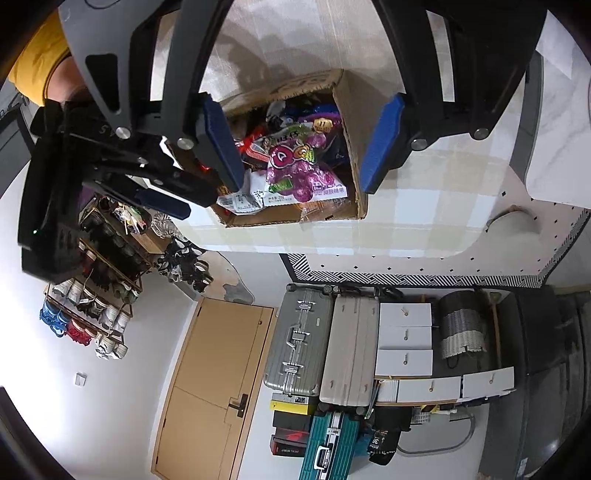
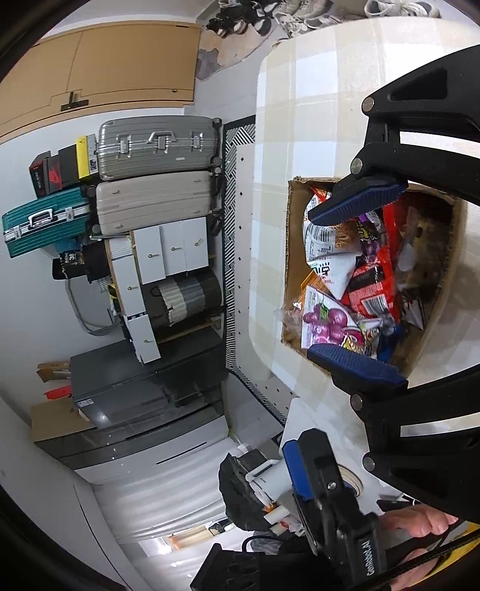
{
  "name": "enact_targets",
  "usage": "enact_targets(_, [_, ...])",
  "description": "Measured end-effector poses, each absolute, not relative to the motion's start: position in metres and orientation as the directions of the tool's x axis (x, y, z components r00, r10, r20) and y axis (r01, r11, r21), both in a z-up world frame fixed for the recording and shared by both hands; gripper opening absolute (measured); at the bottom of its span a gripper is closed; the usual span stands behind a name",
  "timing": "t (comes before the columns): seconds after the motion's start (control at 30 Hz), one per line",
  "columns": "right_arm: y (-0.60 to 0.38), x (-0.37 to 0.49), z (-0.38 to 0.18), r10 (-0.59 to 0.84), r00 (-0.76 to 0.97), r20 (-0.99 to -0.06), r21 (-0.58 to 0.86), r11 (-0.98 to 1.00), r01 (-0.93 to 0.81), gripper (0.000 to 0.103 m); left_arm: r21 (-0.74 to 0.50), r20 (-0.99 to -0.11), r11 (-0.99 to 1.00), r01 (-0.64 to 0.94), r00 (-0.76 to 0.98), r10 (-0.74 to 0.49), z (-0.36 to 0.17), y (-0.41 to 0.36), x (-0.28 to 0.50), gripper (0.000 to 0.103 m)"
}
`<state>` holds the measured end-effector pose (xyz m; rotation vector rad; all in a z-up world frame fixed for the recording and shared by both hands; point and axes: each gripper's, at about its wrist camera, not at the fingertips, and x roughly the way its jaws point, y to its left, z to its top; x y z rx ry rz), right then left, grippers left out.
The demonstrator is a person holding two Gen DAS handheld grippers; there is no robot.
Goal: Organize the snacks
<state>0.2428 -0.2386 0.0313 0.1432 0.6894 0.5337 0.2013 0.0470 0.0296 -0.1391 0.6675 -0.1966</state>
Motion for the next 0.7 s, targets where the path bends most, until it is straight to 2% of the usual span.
enact_targets(0.13, [-0.239,0.229,0.045,0.518,0.653,-0.552,0.286,0.854,-0.435,0.068,-0.179,-0.593,0.975,0.128,0.777,-0.211,0.041,0.044,0.184,0.063])
enact_targets(0.27, [-0.239,0.214,0.06,0.523,0.664,-0.534,0.277,0.851,-0.447,0.068,-0.163,-0.583,0.979,0.124,0.788,-0.197,0.054,0.041,0.168,0.073])
enact_targets(0.33, [-0.24,0.204,0.07,0.526,0.67,-0.524,0.27,0.849,-0.455,0.068,-0.157,-0.572,0.98,0.126,0.797,-0.194,0.063,0.041,0.157,0.075])
enact_targets(0.4, [-0.241,0.195,0.08,0.525,0.679,-0.514,0.263,0.849,-0.457,0.078,-0.151,-0.564,0.981,0.12,0.805,-0.185,0.074,0.041,0.145,0.079])
enact_targets(0.53, [-0.246,0.168,0.106,0.525,0.714,-0.463,0.245,0.85,-0.466,0.082,-0.128,-0.542,0.986,0.105,0.826,-0.158,0.095,0.043,0.12,0.084])
enact_targets(0.63, [-0.251,0.144,0.125,0.521,0.741,-0.423,0.237,0.854,-0.464,0.092,-0.117,-0.514,0.988,0.104,0.845,-0.149,0.11,0.042,0.096,0.088])
enact_targets(0.7, [-0.256,0.124,0.136,0.516,0.764,-0.388,0.231,0.856,-0.462,0.094,-0.113,-0.497,0.989,0.099,0.856,-0.142,0.121,0.042,0.081,0.1])
